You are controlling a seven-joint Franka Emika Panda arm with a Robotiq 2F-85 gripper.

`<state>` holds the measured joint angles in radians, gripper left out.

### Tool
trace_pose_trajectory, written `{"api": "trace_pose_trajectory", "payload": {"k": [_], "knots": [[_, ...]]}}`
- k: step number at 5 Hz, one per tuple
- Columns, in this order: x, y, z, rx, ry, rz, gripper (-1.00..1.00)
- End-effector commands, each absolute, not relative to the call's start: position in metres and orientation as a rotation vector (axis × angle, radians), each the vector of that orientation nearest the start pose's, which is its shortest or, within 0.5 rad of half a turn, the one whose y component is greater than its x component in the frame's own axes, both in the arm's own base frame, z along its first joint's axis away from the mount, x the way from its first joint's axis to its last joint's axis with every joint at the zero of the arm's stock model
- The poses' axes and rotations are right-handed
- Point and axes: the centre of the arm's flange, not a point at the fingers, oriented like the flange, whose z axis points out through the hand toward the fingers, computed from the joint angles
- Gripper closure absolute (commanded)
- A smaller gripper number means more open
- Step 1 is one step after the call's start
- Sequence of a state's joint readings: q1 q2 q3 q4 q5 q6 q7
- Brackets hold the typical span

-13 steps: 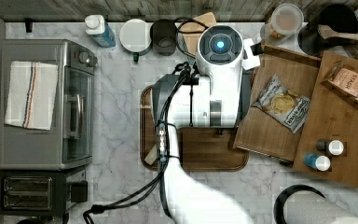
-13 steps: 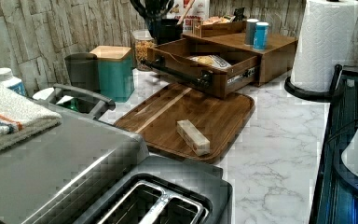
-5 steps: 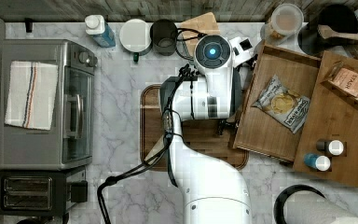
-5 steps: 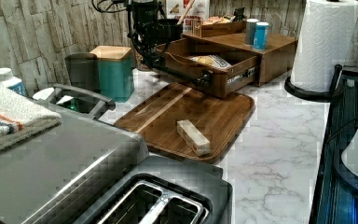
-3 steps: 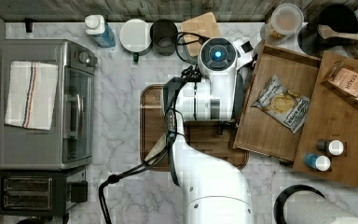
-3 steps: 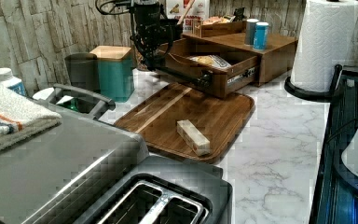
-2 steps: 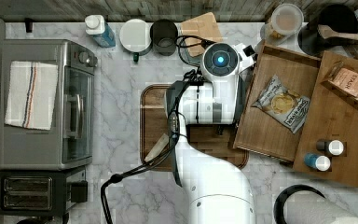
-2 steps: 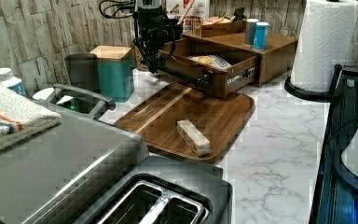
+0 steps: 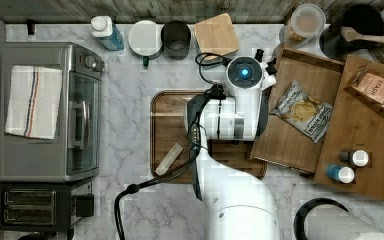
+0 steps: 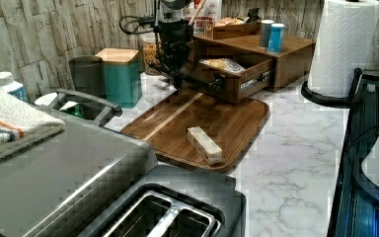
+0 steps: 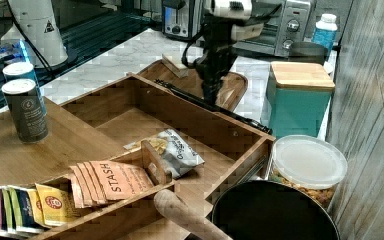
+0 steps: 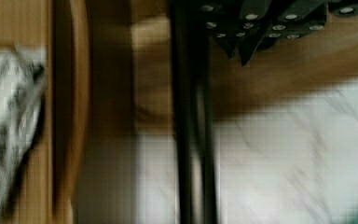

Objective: Close the drawer.

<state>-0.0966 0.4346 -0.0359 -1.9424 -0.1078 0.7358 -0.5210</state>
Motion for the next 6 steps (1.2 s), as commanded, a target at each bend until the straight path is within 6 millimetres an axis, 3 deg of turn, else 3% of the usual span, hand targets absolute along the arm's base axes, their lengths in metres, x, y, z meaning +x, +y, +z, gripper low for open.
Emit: {"api": "trace_pose_trajectory", "payload": {"k": [1, 3, 4, 5, 6], "knots": [[0.632, -0.17, 0.313, -3.231, 0.509, -0.074, 1.0], [0.625, -0.249, 0.35, -3.279, 0.405, -0.144, 1.0], [0.621, -0.292, 0.35, -3.24, 0.432, -0.292, 1.0], [0.624, -0.329, 0.357, -3.23, 0.433, -0.222, 1.0], [0.613, -0.364, 0.345, -3.168, 0.571, -0.218, 1.0]]}}
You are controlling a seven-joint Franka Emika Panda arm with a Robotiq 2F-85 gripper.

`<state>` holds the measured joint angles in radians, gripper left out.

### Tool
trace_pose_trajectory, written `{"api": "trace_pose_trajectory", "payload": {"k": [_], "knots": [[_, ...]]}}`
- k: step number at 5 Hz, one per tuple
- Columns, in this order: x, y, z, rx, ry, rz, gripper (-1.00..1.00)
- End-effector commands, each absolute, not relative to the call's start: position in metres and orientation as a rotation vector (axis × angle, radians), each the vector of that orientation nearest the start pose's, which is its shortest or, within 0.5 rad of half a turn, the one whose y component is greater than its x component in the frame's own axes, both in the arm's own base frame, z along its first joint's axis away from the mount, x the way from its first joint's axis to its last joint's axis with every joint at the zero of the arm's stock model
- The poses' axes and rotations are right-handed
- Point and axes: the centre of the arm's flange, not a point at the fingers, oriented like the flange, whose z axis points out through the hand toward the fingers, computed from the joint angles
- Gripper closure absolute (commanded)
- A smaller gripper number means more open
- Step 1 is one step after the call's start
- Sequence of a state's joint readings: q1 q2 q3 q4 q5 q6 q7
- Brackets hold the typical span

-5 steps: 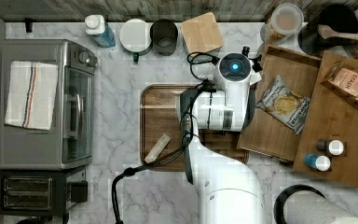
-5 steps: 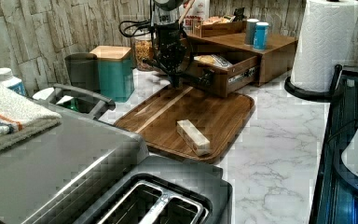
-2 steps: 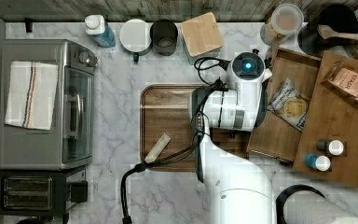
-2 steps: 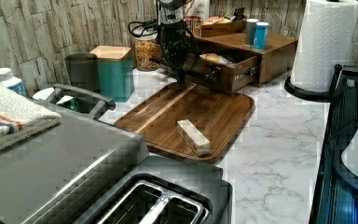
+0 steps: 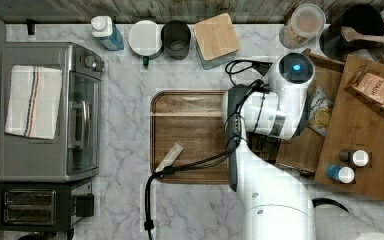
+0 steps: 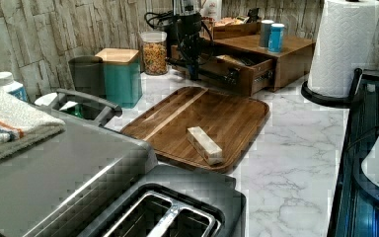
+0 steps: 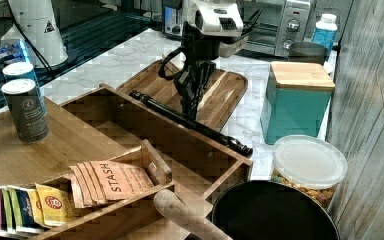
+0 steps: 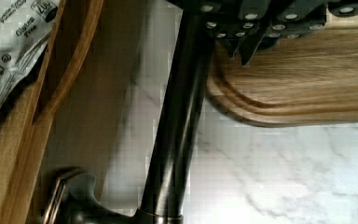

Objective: Close the drawer.

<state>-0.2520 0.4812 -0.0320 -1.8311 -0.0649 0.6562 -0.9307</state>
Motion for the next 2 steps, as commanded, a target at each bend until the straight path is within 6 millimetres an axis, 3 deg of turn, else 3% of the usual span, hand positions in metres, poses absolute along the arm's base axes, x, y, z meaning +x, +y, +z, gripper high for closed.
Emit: {"api": "trace_pose_trajectory", "payload": {"k": [1, 2], "knots": [[0.594, -0.395, 0.34, -3.159, 0.629, -0.293, 1.0], [0.582, -0.422, 0.361, -3.223, 0.728, -0.153, 1.0]]}}
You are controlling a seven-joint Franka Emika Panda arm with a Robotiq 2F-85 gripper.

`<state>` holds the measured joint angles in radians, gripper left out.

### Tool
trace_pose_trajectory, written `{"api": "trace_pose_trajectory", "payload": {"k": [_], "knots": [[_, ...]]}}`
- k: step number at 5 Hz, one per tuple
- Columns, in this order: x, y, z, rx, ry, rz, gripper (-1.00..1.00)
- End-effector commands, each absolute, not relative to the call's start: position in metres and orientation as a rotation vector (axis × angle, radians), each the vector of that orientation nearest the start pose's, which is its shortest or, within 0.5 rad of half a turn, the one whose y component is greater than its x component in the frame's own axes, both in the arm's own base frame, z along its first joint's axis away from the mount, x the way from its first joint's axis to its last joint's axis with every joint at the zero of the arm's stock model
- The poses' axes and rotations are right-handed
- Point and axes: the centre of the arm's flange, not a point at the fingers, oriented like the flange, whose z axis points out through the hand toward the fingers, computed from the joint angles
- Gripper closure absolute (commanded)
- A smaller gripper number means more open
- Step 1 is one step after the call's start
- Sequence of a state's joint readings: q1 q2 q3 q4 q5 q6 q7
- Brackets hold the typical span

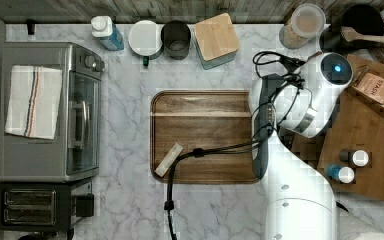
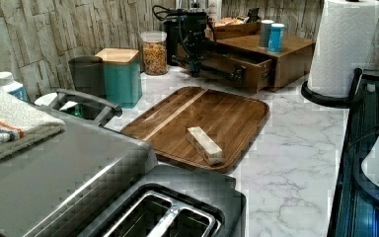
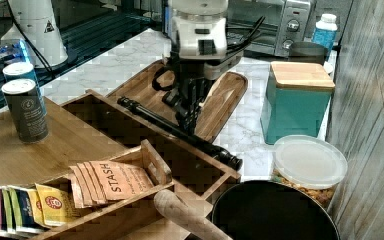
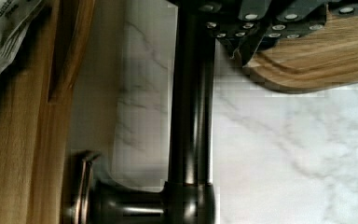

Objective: Close the drawer.

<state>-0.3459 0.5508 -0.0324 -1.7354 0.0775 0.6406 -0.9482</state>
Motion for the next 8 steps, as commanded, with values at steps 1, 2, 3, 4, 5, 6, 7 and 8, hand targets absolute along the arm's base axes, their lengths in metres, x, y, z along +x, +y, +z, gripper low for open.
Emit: {"api": "trace_pose_trajectory", "payload": {"k": [1, 2, 3, 4, 5, 6, 7, 8], "knots": [[0.572, -0.448, 0.37, -3.263, 0.739, -0.142, 1.0], [0.56, -0.466, 0.355, -3.26, 0.874, -0.186, 1.0], [0.555, -0.461, 0.378, -3.314, 0.979, -0.148, 1.0], [0.552, -0.438, 0.384, -3.311, 1.051, -0.141, 1.0], [0.552, -0.438, 0.385, -3.311, 1.051, -0.142, 1.0], [0.552, -0.438, 0.384, -3.311, 1.051, -0.142, 1.0], [0.552, -0.438, 0.384, -3.311, 1.051, -0.141, 1.0], [0.552, -0.438, 0.384, -3.311, 1.051, -0.141, 1.0]]}}
